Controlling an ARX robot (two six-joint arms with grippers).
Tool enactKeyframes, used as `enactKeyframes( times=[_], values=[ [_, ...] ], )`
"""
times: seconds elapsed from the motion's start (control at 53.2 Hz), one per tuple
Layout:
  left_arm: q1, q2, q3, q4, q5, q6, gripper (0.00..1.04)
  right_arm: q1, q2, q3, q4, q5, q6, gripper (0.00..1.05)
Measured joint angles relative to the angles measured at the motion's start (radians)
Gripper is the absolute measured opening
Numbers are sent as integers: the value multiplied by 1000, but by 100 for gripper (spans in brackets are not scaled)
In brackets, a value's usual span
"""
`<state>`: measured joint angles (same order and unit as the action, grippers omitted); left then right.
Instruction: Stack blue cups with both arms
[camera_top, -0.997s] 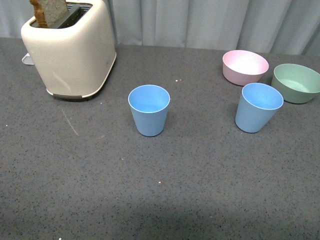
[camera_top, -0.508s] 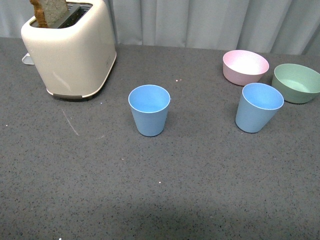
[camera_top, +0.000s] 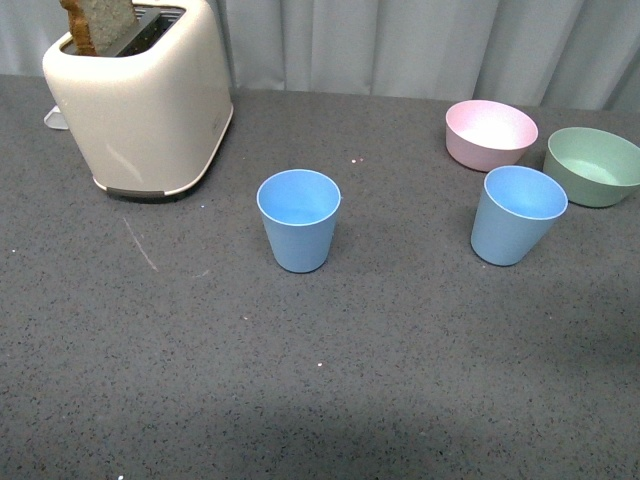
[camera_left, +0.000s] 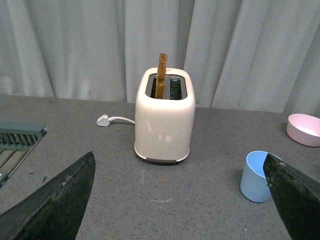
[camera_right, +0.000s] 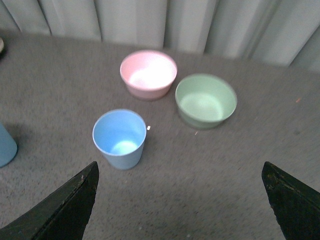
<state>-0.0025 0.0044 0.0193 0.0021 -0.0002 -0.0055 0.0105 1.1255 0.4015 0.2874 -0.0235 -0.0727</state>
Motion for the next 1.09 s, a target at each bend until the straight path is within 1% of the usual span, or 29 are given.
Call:
enactKeyframes(
  times=[0.038,0.113,0.245,0.301,0.357,0.489,0.546,0.564,0.658,0.677,0.809,0.941,0.997,1.035,1.091],
  values=[
    [0,0,0,0,0,0,98,3,115,65,-27,1,37,95],
    [0,0,0,0,0,0,98,10,294,188,-85,3,85,95],
    [0,0,0,0,0,0,98,22,497,350,-136,-5,138,95],
    [0,0,0,0,0,0,98,34,613,449,-156,16,157,95],
    [0,0,0,0,0,0,98,44,706,533,-210,26,187,95],
    [0,0,0,0,0,0,98,66,857,635,-256,12,241,95],
    [0,0,0,0,0,0,98,74,896,659,-265,14,256,88],
    [0,0,0,0,0,0,98,78,915,671,-270,15,259,83],
    [0,0,0,0,0,0,98,87,950,693,-285,21,269,65],
    [0,0,0,0,0,0,98,89,954,697,-286,22,272,60],
    [0,0,0,0,0,0,98,92,956,706,-297,23,280,35],
    [0,0,0,0,0,0,98,89,956,707,-311,16,283,15],
    [0,0,0,0,0,0,98,87,954,707,-320,1,286,5],
    [0,0,0,0,0,0,98,87,948,707,-328,-25,295,1],
    [0,0,0,0,0,0,98,91,927,707,-338,-71,314,1]
  ],
)
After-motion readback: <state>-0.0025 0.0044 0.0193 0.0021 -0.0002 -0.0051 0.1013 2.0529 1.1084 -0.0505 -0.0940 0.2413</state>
